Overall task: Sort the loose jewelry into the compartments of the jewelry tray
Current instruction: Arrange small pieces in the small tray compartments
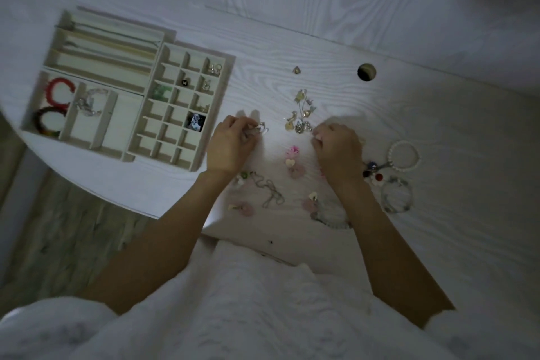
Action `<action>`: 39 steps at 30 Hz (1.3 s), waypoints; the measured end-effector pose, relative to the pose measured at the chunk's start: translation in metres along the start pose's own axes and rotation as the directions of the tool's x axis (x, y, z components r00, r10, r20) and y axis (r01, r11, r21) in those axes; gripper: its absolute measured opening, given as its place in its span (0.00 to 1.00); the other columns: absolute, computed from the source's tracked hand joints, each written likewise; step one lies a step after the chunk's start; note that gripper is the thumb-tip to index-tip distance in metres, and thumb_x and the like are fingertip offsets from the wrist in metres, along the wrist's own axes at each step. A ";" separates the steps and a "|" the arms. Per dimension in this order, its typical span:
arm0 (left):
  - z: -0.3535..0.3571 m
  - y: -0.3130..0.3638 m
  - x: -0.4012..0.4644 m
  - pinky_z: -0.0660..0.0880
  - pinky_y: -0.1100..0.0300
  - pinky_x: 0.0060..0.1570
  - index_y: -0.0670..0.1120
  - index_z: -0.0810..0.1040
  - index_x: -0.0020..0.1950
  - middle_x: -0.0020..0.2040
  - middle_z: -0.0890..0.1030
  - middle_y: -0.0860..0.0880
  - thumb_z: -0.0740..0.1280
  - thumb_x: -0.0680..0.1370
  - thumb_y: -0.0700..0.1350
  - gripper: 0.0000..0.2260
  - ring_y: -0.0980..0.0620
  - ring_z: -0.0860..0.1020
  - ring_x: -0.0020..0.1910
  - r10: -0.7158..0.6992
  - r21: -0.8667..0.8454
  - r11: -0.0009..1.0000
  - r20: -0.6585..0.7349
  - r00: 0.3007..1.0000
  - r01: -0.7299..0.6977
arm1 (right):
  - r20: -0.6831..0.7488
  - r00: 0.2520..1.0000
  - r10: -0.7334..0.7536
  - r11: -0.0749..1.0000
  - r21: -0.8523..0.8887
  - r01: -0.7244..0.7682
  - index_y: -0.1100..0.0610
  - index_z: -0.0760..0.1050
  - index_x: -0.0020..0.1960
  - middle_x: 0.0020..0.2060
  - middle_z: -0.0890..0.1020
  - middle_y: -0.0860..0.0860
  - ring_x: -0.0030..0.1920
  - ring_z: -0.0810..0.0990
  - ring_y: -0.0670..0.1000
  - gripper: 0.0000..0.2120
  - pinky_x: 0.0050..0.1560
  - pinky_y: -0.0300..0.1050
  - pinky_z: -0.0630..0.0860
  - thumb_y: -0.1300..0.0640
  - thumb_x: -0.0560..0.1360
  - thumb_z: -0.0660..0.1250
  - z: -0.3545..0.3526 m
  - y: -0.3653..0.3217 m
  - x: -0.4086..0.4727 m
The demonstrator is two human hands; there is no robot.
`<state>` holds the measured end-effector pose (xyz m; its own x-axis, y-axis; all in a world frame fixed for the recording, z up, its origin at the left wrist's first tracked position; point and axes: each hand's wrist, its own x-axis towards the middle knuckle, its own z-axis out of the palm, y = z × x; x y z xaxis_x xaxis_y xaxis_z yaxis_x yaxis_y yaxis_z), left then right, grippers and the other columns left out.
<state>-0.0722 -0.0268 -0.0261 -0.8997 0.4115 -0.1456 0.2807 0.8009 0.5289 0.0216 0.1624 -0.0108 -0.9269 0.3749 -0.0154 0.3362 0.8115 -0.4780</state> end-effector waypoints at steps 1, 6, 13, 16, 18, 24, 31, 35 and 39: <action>0.000 0.003 -0.001 0.74 0.50 0.45 0.44 0.79 0.57 0.52 0.78 0.43 0.67 0.77 0.44 0.10 0.43 0.76 0.50 -0.002 0.032 0.999 -0.003 1.000 0.002 | 0.012 1.000 0.007 0.999 0.052 -0.008 0.64 0.79 0.46 0.36 0.80 0.59 0.36 0.77 0.58 0.06 0.37 0.45 0.69 0.63 0.70 0.70 -0.003 -0.002 -0.001; -0.014 0.023 -0.018 0.73 0.52 0.50 0.44 0.78 0.61 0.55 0.79 0.45 0.59 0.82 0.48 0.13 0.46 0.76 0.52 -0.048 -0.120 0.992 -0.028 0.998 0.044 | -0.032 0.996 0.080 0.927 0.371 -0.063 0.58 0.73 0.47 0.25 0.73 0.49 0.24 0.68 0.44 0.11 0.25 0.40 0.63 0.54 0.73 0.71 -0.024 -0.025 -0.002; -0.060 0.019 -0.056 0.77 0.56 0.56 0.44 0.72 0.67 0.59 0.79 0.39 0.71 0.75 0.39 0.21 0.47 0.79 0.58 -0.096 -0.831 0.354 0.424 0.900 0.429 | 0.267 0.963 0.049 0.701 0.677 -0.223 0.56 0.80 0.48 0.41 0.83 0.47 0.44 0.82 0.45 0.04 0.42 0.36 0.77 0.62 0.75 0.67 -0.006 -0.107 -0.004; -0.078 -0.008 -0.067 0.76 0.57 0.51 0.40 0.75 0.62 0.52 0.81 0.38 0.70 0.74 0.42 0.18 0.47 0.81 0.50 -0.207 -0.887 0.227 0.358 0.910 0.401 | 0.318 0.948 -0.003 0.631 0.737 -0.244 0.58 0.80 0.49 0.43 0.84 0.48 0.45 0.82 0.42 0.05 0.42 0.31 0.75 0.63 0.75 0.68 0.008 -0.148 -0.002; -0.089 -0.028 -0.072 0.77 0.58 0.48 0.39 0.78 0.58 0.44 0.83 0.43 0.69 0.75 0.40 0.13 0.50 0.81 0.43 -0.311 -0.899 0.238 0.288 0.906 0.368 | 0.301 0.953 -0.035 0.648 0.733 -0.207 0.57 0.80 0.49 0.43 0.83 0.49 0.45 0.81 0.39 0.05 0.42 0.28 0.73 0.62 0.75 0.68 0.020 -0.167 0.000; -0.107 -0.085 -0.065 0.76 0.67 0.47 0.45 0.81 0.50 0.42 0.84 0.55 0.74 0.72 0.39 0.09 0.59 0.81 0.41 -0.467 -0.812 0.523 -0.018 0.884 0.260 | 0.289 0.953 -0.095 0.771 0.626 -0.113 0.58 0.80 0.50 0.41 0.83 0.47 0.43 0.80 0.39 0.06 0.42 0.27 0.71 0.62 0.73 0.71 0.069 -0.207 0.015; -0.102 -0.129 -0.038 0.71 0.64 0.53 0.47 0.80 0.60 0.55 0.82 0.51 0.72 0.74 0.40 0.14 0.50 0.77 0.51 -0.097 -0.183 0.982 -0.267 0.959 0.048 | 0.127 0.979 -0.161 0.970 0.203 0.133 0.56 0.80 0.50 0.46 0.80 0.50 0.41 0.79 0.50 0.04 0.40 0.45 0.76 0.59 0.76 0.68 0.090 -0.202 0.034; -0.097 -0.152 -0.047 0.67 0.61 0.55 0.44 0.80 0.57 0.57 0.80 0.45 0.68 0.76 0.41 0.11 0.46 0.74 0.54 -0.010 -0.037 0.999 -0.342 0.940 -0.002 | 0.114 0.942 -0.317 0.948 0.070 0.311 0.57 0.81 0.49 0.47 0.78 0.53 0.46 0.76 0.55 0.06 0.48 0.43 0.72 0.62 0.74 0.66 0.092 -0.194 0.039; -0.096 -0.157 -0.047 0.69 0.53 0.51 0.46 0.81 0.58 0.55 0.78 0.44 0.63 0.78 0.46 0.12 0.43 0.73 0.52 0.136 0.120 0.987 -0.252 0.958 -0.108 | 0.180 0.873 -0.452 0.883 -0.047 0.467 0.55 0.81 0.51 0.50 0.76 0.53 0.52 0.69 0.54 0.09 0.50 0.48 0.71 0.57 0.74 0.65 0.100 -0.202 0.035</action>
<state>-0.1062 -0.2136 -0.0225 -0.9082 0.3934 0.1425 0.4144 0.7982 0.4372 -0.0951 -0.0330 -0.0028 -0.9917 -0.1203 0.0447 -0.1282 0.9126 -0.3883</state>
